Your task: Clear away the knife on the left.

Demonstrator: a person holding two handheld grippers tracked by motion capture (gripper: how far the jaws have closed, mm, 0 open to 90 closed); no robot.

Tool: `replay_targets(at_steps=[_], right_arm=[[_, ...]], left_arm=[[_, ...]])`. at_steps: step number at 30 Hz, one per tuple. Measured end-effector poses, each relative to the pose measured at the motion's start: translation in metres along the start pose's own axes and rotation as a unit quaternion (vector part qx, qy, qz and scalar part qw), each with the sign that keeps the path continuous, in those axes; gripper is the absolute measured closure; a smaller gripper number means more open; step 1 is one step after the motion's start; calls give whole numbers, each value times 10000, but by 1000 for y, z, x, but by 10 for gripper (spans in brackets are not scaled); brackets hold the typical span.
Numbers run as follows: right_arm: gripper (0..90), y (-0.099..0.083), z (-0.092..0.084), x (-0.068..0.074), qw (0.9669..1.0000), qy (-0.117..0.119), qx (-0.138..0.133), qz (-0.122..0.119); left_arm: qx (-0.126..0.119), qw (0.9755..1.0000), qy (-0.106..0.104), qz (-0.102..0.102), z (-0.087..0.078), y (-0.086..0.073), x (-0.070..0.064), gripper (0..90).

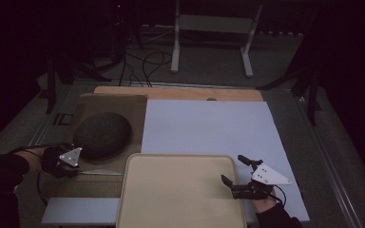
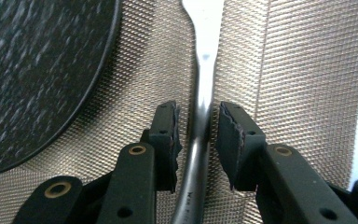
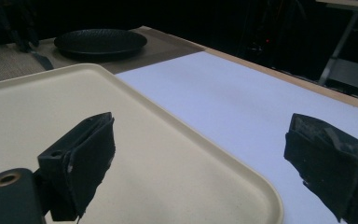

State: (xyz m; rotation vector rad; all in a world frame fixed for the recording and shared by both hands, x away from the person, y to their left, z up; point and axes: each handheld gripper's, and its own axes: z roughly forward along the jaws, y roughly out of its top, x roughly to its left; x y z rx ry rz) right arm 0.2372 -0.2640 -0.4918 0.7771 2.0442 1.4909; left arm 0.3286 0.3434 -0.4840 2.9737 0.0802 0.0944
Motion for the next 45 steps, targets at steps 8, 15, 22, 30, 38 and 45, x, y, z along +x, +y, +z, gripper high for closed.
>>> replay_targets(at_steps=[8, 15, 22, 30, 38, 45], right_arm=[[83, 0, -1, 0, 10000, -1, 3, -3], [83, 0, 0, 0, 10000, 9, 16, -13], [84, 0, 0, 1, 10000, 39, 32, -17], [84, -1, 1, 1, 10000, 64, 47, 13], [84, -1, -1, 0, 10000, 37, 18, 44], [85, 0, -2, 0, 10000, 2, 6, 24]], left_arm=[[118, 9998, -131, 39, 5, 6, 3, 697], [267, 9993, -251, 84, 6, 12, 4, 730], [377, 9988, -318, 69, 7, 15, 4, 767], [564, 9974, -434, 148, 9, 20, 5, 795], [711, 9953, -609, 244, 9, 25, 11, 807], [628, 9951, -751, 118, 6, 22, 7, 808]])
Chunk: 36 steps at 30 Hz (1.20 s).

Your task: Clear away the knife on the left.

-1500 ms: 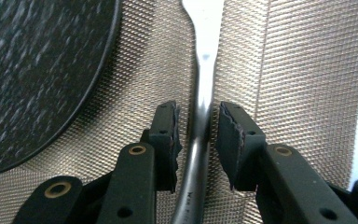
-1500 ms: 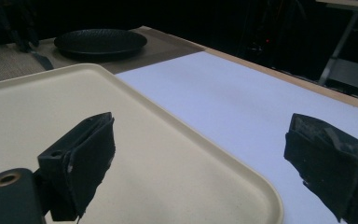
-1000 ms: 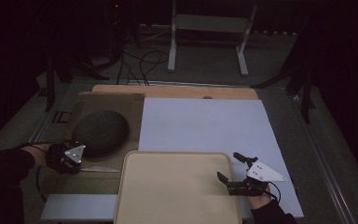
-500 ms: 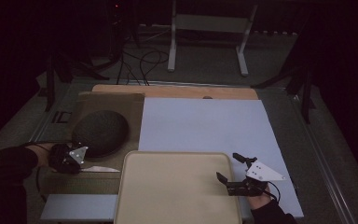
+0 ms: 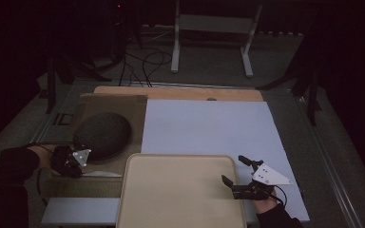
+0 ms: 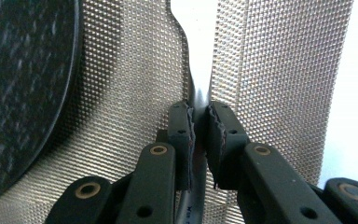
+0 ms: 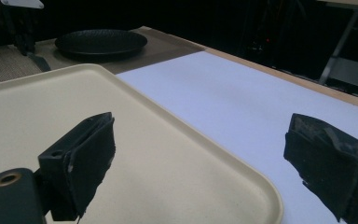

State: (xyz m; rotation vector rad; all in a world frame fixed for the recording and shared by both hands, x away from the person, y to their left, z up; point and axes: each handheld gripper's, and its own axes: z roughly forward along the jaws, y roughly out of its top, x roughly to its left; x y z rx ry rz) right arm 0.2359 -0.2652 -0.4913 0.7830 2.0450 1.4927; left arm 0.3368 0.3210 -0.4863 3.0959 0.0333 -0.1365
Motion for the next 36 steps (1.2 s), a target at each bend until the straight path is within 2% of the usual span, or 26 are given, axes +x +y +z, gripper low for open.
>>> replay_targets(at_steps=[6, 7, 8, 12, 16, 17, 18, 20, 21, 24, 26, 28, 34, 35, 36], right_arm=[[85, 1, 0, 0, 10000, -13, -24, 7], [85, 1, 0, 0, 10000, -18, -22, 1], [85, 1, -1, 0, 10000, -11, -24, -1], [85, 1, -1, 0, 10000, -6, -25, -18], [85, 2, -2, 0, 10000, -17, -43, -18], [85, 2, -2, 0, 10000, -17, -43, -18], [85, 2, -2, 0, 10000, -19, -49, -7], [85, 2, -2, 0, 10000, -19, -49, -7], [85, 2, -2, 0, 10000, -28, -53, -6], [85, 2, -1, 0, 10000, -23, -41, -11], [85, 2, -1, 0, 10000, -19, -40, -23], [85, 2, -2, 0, 10000, -15, -55, -16], [85, 2, -2, -2, 10000, -29, -71, -3], [85, 2, -3, -2, 10000, -29, -77, 4], [85, 2, -3, -1, 10000, -32, -76, 5]], left_arm=[[-54, 9999, 115, -110, -7, -5, -2, 808], [-101, 9996, 143, -206, -10, -6, -2, 808], [-108, 9997, 132, -161, -12, -6, -4, 808], [-24, 9996, 74, -276, -17, -6, -6, 808], [1, 9995, 63, -315, -22, -4, -8, 808], [10, 9995, 137, -276, -24, -2, -9, 808], [-21, 9993, 98, -349, -26, -1, -9, 808], [-31, 9994, 99, -340, -28, 0, -9, 808], [-23, 9987, 143, -492, -35, 4, -11, 807], [-142, 9973, 223, -684, -42, 8, -12, 807], [-225, 9967, 181, -756, -45, 9, -13, 807], [-288, 9968, 176, -729, -50, 12, -15, 807], [-441, 9950, 268, -850, -60, 18, -17, 807], [-400, 9934, 296, -1035, -64, 23, -17, 807], [-388, 9929, 303, -1080, -64, 24, -16, 807]])
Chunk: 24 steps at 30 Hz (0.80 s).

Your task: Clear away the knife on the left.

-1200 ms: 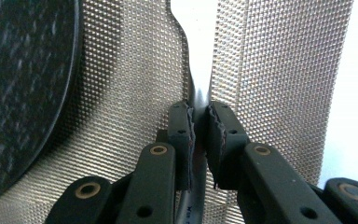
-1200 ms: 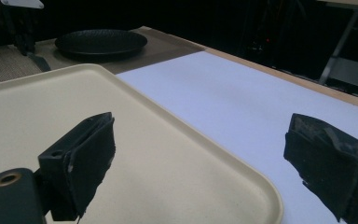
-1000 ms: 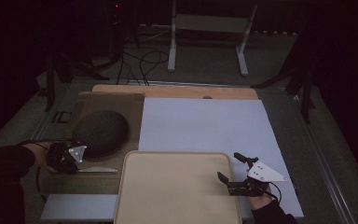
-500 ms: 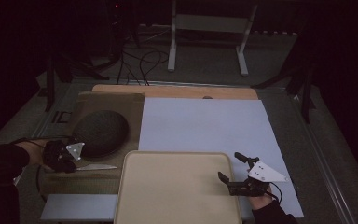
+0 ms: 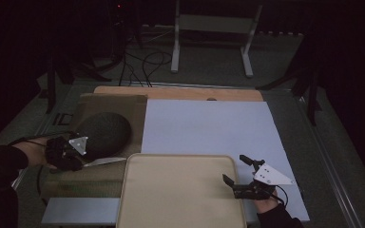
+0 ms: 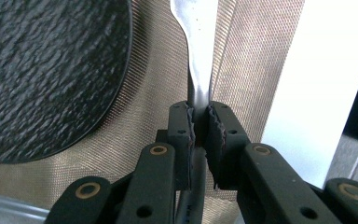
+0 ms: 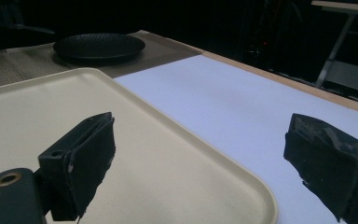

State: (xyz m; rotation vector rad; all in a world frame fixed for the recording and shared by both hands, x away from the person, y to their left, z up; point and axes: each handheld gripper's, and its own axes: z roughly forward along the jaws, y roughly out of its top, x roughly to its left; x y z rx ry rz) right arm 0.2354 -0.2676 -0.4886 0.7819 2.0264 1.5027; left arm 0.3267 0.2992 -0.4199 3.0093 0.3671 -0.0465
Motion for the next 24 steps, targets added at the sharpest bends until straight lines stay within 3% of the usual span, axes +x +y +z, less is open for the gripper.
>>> replay_targets(at_steps=[12, 13, 15, 19, 21, 24], right_arm=[[85, 0, -1, 0, 10000, -11, -16, 29], [85, 0, -1, 0, 10000, -9, -17, 27], [85, 0, -1, 0, 10000, -10, -10, 35], [85, 1, -1, 0, 10000, -15, -25, 21], [85, 1, -1, 0, 10000, -13, -24, 12], [85, 1, -1, 0, 10000, -12, -26, 8]], left_arm=[[-216, 9994, -43, -248, -5, 21, -8, 807], [-223, 9990, -49, -375, -6, 25, -8, 807], [-297, 9986, -23, -426, -8, 29, -10, 807], [-332, 9989, 32, -322, -11, 39, -16, 807], [-369, 9984, -9, -438, -12, 45, -17, 807], [-324, 9985, 29, -450, -13, 53, -20, 807]])
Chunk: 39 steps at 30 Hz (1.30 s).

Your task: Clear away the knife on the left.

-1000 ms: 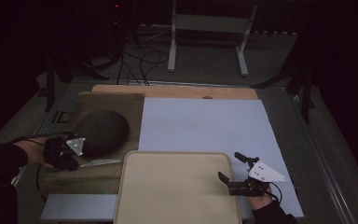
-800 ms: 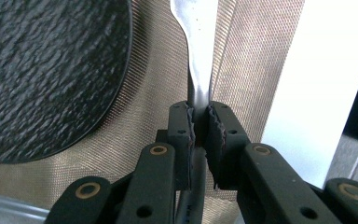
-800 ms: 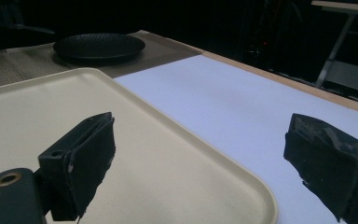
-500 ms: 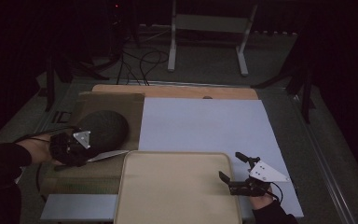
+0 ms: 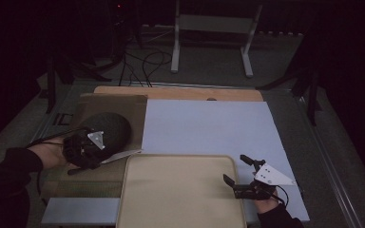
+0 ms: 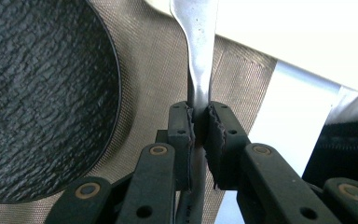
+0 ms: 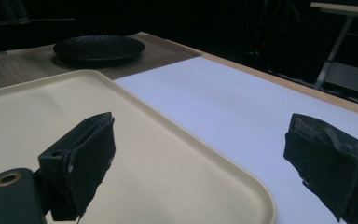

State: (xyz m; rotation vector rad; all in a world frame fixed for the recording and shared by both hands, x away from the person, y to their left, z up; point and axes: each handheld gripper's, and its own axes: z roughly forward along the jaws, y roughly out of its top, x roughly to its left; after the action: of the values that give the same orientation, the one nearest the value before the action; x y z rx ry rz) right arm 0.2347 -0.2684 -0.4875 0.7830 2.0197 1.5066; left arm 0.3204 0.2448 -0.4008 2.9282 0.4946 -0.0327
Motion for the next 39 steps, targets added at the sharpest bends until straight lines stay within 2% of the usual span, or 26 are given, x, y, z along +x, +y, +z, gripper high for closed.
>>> replay_targets(at_steps=[1, 5, 8, 12, 15, 18, 20, 24, 26, 27, 30, 35, 36, 39], right_arm=[[85, 0, 0, 0, 10000, -1, 1, -2], [85, 0, 0, 0, 10000, -2, -1, -2], [85, 0, 0, 0, 10000, 0, -8, -6], [85, 0, 0, 0, 10000, 3, -8, -2], [85, 0, 0, 0, 10000, 4, -9, -7], [85, 0, 0, 0, 10000, -1, -9, -10], [85, 0, 0, 0, 10000, 4, -10, -8], [85, 0, 0, 0, 10000, 5, -8, -16], [85, 0, 0, 0, 10000, 6, -11, -12], [85, 0, 0, 0, 10000, 1, -7, -9], [85, 1, 0, 0, 10000, -10, -9, -15], [85, 0, 0, -1, 10000, -41, -26, 3], [85, 0, -1, -1, 10000, -54, -26, -1], [85, 0, -1, -1, 10000, -72, -29, 1]], left_arm=[[9, 10000, 46, -27, 0, 3, -2, 807], [-16, 9999, -32, -104, 0, 14, -8, 807], [-116, 9999, -32, -82, 0, 23, -16, 807], [-315, 9993, -165, -120, 1, 34, -24, 808], [-360, 9992, -131, -147, 3, 42, -28, 808], [-382, 9987, -89, -312, 6, 48, -32, 807], [-363, 9988, 0, -326, 7, 52, -35, 807], [-326, 9981, 58, -515, 11, 60, -43, 807], [-406, 9972, 11, -622, 11, 64, -46, 807], [-434, 9972, 68, -604, 11, 66, -49, 807], [-526, 9957, -18, -758, 10, 72, -53, 807], [-484, 9948, -108, -888, 13, 82, -63, 807], [-499, 9940, -205, -953, 14, 83, -65, 807], [-484, 9927, -291, -1069, 16, 85, -68, 808]])
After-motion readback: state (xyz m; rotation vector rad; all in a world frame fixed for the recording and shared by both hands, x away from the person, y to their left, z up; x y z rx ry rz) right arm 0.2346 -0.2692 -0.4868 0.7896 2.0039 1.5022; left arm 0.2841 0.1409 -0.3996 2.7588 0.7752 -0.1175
